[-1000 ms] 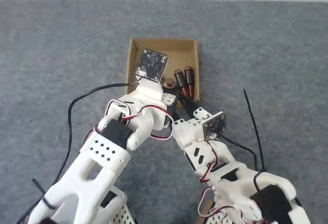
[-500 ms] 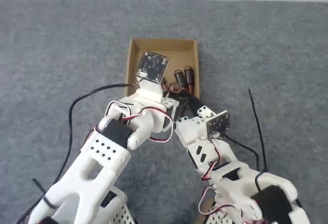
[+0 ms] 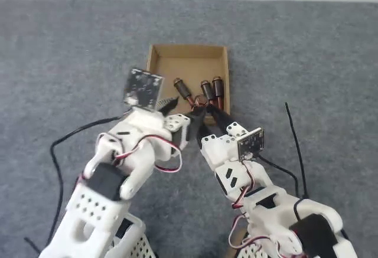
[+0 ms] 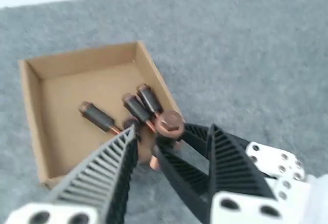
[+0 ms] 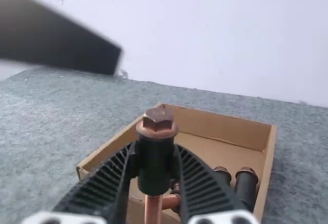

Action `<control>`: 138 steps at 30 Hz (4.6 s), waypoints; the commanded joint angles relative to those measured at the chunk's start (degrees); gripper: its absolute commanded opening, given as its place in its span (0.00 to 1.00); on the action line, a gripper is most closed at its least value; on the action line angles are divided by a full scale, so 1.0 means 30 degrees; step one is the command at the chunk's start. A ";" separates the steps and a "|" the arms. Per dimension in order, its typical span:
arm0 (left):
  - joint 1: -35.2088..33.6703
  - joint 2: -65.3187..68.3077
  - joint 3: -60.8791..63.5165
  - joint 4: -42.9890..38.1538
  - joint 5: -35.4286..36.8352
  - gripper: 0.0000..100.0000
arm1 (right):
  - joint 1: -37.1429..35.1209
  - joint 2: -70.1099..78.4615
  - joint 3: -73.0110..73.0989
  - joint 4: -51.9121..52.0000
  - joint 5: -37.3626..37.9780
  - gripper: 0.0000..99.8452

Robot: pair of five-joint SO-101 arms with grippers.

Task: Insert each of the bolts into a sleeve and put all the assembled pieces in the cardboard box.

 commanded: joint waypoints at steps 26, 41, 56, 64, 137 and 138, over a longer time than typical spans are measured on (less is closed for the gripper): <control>-0.9875 -1.3538 0.8337 0.2168 -0.0234 0.21 | 0.0308 -0.0777 0.0352 -0.0073 0.0264 0.01; -1.4300 -1.3509 1.3084 0.2227 -0.3722 0.01 | 0.0278 -0.0777 0.0352 0.0044 0.0264 0.01; -1.3480 -1.3421 1.3084 0.4513 -0.3692 0.02 | 0.0718 -0.0952 -0.0733 0.0103 0.0322 0.01; -1.3480 -1.3421 1.3084 0.4659 -0.3722 0.02 | 0.0718 -0.0982 -0.3575 0.4645 0.0322 0.01; -1.3480 -1.3421 1.3084 0.4542 -0.3722 0.02 | 0.2886 1.2352 -3.7421 4.5788 0.1553 0.01; -1.3480 -1.3421 1.3084 0.4542 -0.3722 0.02 | 0.2886 1.2059 -3.7421 4.6696 0.2168 0.01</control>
